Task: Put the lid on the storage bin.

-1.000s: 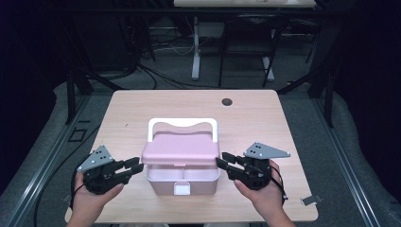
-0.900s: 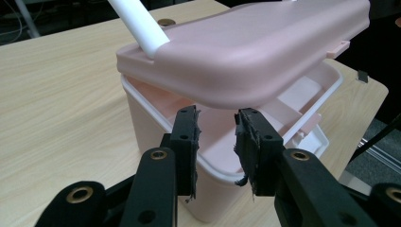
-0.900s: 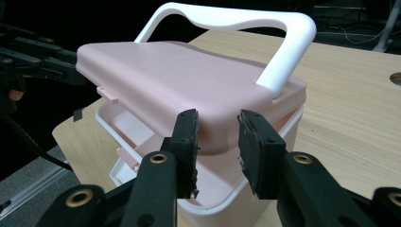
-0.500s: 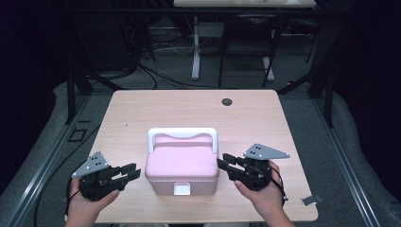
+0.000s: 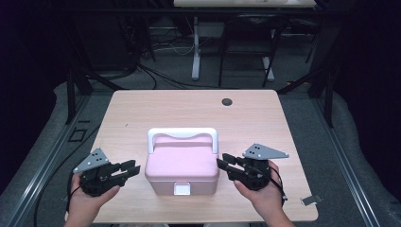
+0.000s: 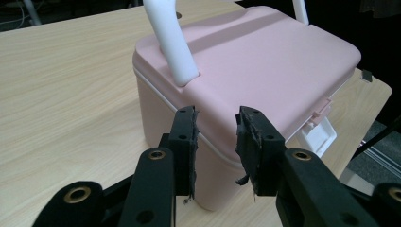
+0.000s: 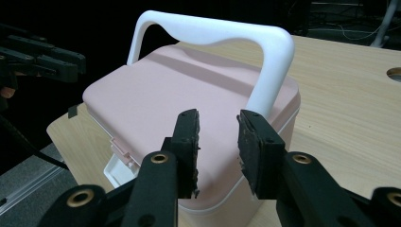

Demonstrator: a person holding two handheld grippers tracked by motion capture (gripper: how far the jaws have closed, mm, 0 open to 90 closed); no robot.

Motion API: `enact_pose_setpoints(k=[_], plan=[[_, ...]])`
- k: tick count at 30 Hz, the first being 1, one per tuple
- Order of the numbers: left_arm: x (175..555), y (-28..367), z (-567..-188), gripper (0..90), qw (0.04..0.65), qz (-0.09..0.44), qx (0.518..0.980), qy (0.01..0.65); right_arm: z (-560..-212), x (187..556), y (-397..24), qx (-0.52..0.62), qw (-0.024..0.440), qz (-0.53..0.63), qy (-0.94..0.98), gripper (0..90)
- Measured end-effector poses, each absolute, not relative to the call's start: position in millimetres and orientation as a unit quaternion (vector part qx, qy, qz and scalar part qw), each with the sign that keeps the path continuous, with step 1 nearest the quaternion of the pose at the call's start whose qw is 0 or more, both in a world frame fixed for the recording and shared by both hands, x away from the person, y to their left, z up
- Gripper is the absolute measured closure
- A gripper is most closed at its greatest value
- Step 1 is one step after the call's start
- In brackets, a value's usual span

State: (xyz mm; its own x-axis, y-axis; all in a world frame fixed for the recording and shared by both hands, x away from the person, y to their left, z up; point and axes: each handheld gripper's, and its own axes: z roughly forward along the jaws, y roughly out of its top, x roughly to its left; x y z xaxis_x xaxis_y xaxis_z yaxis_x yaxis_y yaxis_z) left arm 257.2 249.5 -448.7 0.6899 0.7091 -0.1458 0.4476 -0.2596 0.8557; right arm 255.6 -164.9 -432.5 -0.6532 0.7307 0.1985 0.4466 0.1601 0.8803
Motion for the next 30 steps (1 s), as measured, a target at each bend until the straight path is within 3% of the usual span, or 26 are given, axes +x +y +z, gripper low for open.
enact_pose_setpoints(k=[14,21,30], plan=[[274.2,266.2,-457.8,59.7,0.478,0.148,0.767,0.402,-443.3,258.5,-179.5,0.423,0.149,0.509,0.735,64.0],[282.6,276.5,-472.2,51.1,0.475,0.161,0.752,0.428,-452.5,262.6,-188.7,0.438,0.166,0.504,0.726,58.0],[289.6,289.1,-492.4,46.8,0.465,0.166,0.744,0.45,-471.9,270.8,-197.4,0.462,0.189,0.474,0.725,51.2]])
